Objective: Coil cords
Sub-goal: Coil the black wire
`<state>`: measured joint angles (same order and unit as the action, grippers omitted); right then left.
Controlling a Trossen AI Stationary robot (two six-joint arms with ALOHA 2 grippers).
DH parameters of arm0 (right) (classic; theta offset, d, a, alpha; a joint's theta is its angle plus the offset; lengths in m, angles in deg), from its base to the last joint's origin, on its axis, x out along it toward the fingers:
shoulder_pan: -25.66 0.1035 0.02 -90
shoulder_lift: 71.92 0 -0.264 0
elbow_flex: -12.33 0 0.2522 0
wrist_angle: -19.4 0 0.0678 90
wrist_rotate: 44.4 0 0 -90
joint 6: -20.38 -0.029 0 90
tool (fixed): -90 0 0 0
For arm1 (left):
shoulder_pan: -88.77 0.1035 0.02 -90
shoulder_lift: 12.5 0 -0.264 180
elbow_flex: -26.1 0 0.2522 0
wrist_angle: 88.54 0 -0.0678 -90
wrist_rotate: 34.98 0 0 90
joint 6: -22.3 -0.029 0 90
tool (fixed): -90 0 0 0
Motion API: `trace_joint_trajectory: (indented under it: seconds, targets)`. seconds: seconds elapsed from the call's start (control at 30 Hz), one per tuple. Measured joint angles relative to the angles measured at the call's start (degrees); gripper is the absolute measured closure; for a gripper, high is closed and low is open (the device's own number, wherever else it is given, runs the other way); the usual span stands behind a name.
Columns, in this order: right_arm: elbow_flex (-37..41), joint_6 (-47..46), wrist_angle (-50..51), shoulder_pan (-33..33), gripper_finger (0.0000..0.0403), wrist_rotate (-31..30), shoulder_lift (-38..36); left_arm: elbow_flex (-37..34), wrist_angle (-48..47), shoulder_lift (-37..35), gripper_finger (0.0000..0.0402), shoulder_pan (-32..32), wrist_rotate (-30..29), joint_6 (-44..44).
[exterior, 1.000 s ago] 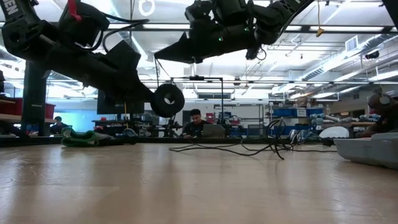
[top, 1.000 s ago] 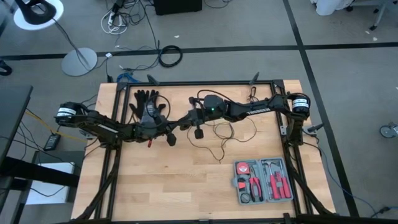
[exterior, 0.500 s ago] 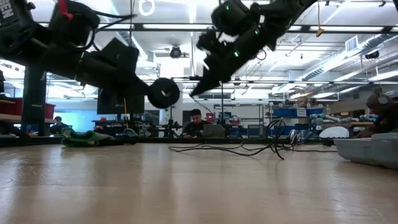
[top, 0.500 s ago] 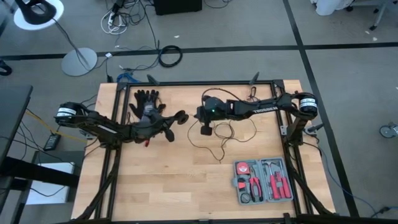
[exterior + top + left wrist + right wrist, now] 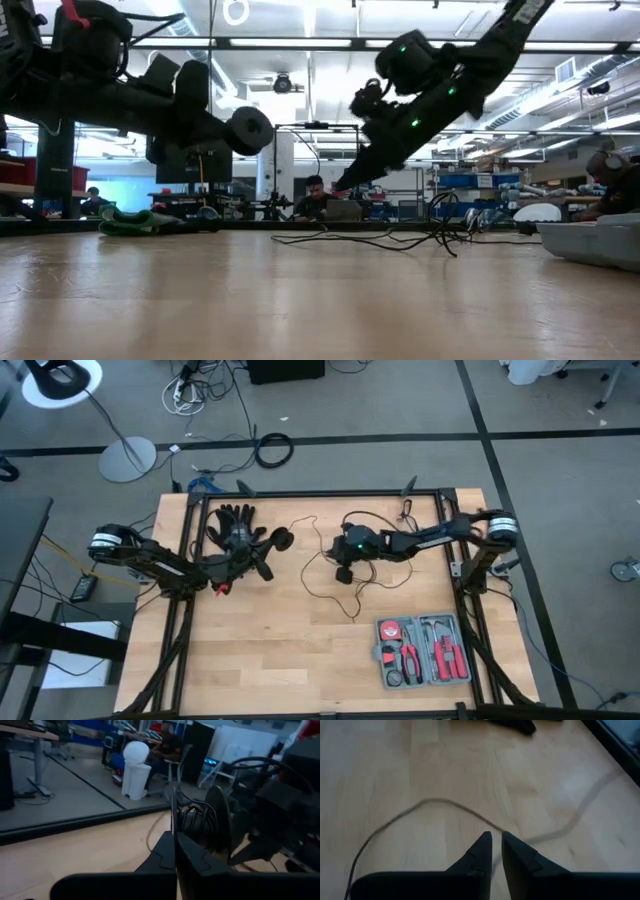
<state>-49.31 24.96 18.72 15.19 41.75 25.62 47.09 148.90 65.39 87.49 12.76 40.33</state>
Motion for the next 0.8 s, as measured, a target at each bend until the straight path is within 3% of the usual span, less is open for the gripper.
trace_joint_trajectory:
  seconds: [0.23, 0.3, 0.4, 0.5, 0.6, 0.67, 0.8]
  targets:
    - [4.65, 0.01, 12.37, -1.0, 0.0365, -9.82, -16.97, 0.02, 1.31, 0.0, 0.0401, 0.0, -1.71, -2.43]
    - [8.17, -0.49, 8.26, -1.4, 0.0368, -11.56, -20.94, 0.02, 3.18, 0.0, 0.0401, 0.0, -1.8, -4.2]
    - [14.98, -2.42, -6.47, -2.1, 0.0369, -11.63, -22.87, 0.04, 6.16, 0.0, 0.0401, 0.0, -1.8, -7.35]
    - [21.62, -5.29, -25.42, -2.44, 0.0363, -11.57, -19.15, 0.07, 8.89, 0.0, 0.0401, 0.0, -1.8, -10.44]
    - [24.12, -7.0, -42.7, -2.44, 0.0344, -10.72, -10.91, 0.12, 9.96, 0.0, 0.0401, 0.0, -1.79, -12.14]
    - [22.79, -6.99, -49.38, -2.44, 0.0325, -9.29, -4.37, 0.15, 10.12, 0.0, 0.0401, -0.02, -1.79, -12.48]
    - [15.15, -4.29, -53.51, -2.88, 0.0283, -9.62, 7.4, 0.15, 10.24, 0.0, 0.0401, 0.0, -1.77, -13.37]
